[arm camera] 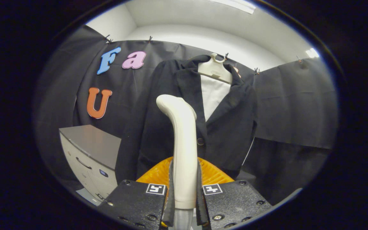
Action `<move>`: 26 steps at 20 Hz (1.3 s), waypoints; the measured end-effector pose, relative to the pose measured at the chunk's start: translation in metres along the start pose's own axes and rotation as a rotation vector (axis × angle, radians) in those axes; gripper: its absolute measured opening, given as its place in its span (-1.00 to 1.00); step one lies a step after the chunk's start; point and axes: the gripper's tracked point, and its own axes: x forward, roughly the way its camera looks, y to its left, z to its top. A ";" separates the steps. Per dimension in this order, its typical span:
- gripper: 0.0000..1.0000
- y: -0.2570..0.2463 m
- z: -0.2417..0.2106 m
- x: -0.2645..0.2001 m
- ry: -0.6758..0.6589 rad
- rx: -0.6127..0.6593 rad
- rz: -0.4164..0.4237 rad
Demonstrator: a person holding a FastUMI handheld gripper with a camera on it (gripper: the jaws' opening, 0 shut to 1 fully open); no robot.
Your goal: Iron the clothes twice with a garment steamer, once on the left side and once on the right side.
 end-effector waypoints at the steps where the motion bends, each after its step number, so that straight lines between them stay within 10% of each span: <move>1: -0.42 -0.001 -0.007 -0.001 0.009 0.009 -0.001; 26: -0.42 0.029 -0.193 -0.038 0.268 -0.087 0.001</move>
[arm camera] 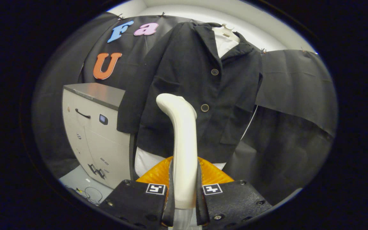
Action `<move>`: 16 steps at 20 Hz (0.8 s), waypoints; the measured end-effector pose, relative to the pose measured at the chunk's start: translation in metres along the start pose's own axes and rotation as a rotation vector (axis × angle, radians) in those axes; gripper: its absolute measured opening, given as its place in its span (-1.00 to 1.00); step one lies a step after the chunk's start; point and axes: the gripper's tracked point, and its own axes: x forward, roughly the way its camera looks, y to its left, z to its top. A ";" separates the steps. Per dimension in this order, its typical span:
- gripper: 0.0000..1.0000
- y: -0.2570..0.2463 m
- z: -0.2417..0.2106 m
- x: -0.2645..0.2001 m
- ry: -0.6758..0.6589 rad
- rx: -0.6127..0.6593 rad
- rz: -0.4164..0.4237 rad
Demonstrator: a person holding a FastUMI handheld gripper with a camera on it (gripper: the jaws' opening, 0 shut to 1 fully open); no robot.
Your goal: Iron the clothes twice with a garment steamer, once on the left side and once on the right side.
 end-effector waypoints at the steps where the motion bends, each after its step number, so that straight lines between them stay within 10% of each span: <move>1: -0.42 0.003 -0.007 -0.001 0.016 -0.001 0.001; 16: -0.42 0.025 -0.088 -0.012 0.176 -0.045 -0.032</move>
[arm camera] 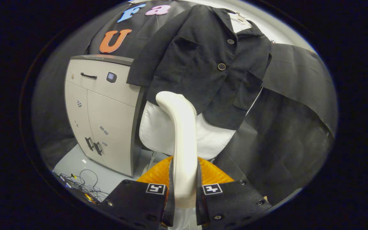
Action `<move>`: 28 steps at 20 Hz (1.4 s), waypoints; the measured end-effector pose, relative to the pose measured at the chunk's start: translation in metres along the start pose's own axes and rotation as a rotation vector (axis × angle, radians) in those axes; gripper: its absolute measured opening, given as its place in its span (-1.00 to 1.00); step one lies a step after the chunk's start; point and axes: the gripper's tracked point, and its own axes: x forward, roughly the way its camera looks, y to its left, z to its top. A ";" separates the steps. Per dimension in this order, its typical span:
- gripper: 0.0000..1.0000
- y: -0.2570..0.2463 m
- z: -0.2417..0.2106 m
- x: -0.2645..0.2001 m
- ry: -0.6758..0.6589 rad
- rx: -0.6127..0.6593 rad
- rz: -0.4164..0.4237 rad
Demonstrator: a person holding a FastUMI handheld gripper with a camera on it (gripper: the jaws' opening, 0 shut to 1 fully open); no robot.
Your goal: Iron the clothes twice with a garment steamer, once on the left side and once on the right side.
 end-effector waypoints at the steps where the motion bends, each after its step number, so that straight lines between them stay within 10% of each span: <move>1: -0.42 -0.002 0.007 -0.006 -0.011 0.019 -0.003; 13: -0.42 -0.146 0.149 -0.109 -0.328 0.239 -0.164; 28: -0.42 -0.289 0.320 -0.061 -0.670 0.372 -0.204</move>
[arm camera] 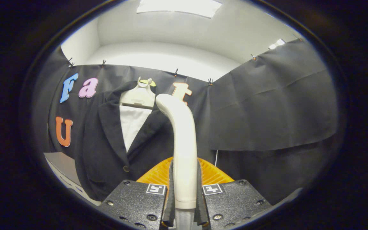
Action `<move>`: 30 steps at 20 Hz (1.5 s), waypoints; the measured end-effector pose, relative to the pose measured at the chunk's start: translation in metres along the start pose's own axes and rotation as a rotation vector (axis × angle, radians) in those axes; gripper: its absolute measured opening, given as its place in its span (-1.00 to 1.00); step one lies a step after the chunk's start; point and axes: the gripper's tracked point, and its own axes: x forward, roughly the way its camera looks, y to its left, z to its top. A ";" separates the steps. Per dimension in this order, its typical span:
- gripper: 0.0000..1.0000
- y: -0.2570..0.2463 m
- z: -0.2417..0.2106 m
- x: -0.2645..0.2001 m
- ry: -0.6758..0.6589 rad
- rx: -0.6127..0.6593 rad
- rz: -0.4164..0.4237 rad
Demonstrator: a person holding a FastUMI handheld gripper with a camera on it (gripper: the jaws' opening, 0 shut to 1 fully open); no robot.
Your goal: Iron the clothes twice with a garment steamer, once on the left side and once on the right side.
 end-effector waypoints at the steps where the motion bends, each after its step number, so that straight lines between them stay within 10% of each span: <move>1: -0.42 0.001 0.005 0.009 -0.011 -0.005 0.004; 10: -0.42 0.026 -0.026 0.051 0.031 -0.082 0.035; 30: -0.42 0.017 -0.139 -0.028 0.231 -0.210 0.026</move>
